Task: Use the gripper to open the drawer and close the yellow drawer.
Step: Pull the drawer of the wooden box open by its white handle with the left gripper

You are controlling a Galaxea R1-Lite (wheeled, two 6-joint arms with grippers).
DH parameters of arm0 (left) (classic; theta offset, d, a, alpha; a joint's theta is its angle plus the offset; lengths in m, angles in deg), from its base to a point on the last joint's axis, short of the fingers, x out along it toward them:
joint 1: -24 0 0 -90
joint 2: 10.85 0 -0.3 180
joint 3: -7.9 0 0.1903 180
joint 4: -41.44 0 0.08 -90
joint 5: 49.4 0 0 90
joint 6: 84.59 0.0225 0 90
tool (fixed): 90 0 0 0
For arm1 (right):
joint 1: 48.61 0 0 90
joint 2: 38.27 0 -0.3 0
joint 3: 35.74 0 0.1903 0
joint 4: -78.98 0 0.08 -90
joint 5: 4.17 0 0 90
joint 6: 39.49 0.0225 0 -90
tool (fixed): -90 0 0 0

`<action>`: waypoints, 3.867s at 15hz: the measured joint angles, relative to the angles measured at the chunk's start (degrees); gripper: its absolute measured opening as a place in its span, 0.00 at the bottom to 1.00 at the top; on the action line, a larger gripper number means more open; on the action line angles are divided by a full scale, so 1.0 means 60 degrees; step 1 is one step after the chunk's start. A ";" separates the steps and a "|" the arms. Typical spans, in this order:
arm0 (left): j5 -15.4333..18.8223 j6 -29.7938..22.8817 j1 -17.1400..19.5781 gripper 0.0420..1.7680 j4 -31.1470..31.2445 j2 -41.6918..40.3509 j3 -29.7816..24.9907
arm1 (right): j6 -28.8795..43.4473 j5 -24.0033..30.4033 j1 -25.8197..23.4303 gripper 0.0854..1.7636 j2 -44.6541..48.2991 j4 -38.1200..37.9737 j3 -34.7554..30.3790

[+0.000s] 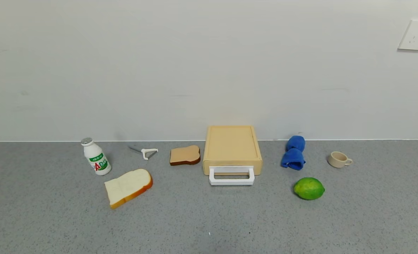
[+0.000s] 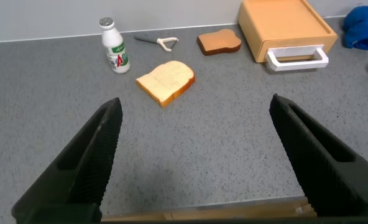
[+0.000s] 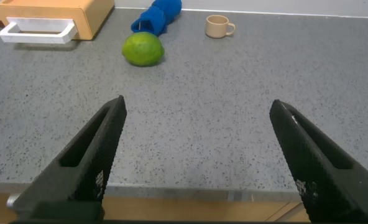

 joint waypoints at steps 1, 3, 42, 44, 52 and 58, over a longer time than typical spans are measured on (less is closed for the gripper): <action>0.0000 0.0000 0.0000 0.97 0.0000 0.0000 0.0000 | 0.0000 0.0000 0.0000 0.96 0.0000 0.0000 0.0000; 0.0000 0.0000 0.0000 0.97 0.0000 0.0000 0.0000 | 0.0000 0.0000 0.0000 0.96 0.0000 0.0000 0.0000; 0.1833 0.2863 -0.5031 0.97 0.3202 1.6234 1.1906 | 0.0000 0.0000 0.0000 0.96 0.0000 0.0000 0.0000; 0.1825 0.2847 -0.5238 0.97 0.3165 1.6791 1.2109 | -0.0004 0.0000 -0.0004 0.96 0.0000 -0.0004 0.0000; 0.1731 0.2767 -0.5660 0.97 0.2946 1.8544 1.3231 | 0.0000 0.0000 0.0000 0.96 0.0000 -0.0004 0.0000; 0.1646 0.2800 -0.5667 0.97 0.2643 1.8995 1.3308 | 0.0000 0.0000 0.0000 0.96 0.0000 -0.0004 0.0000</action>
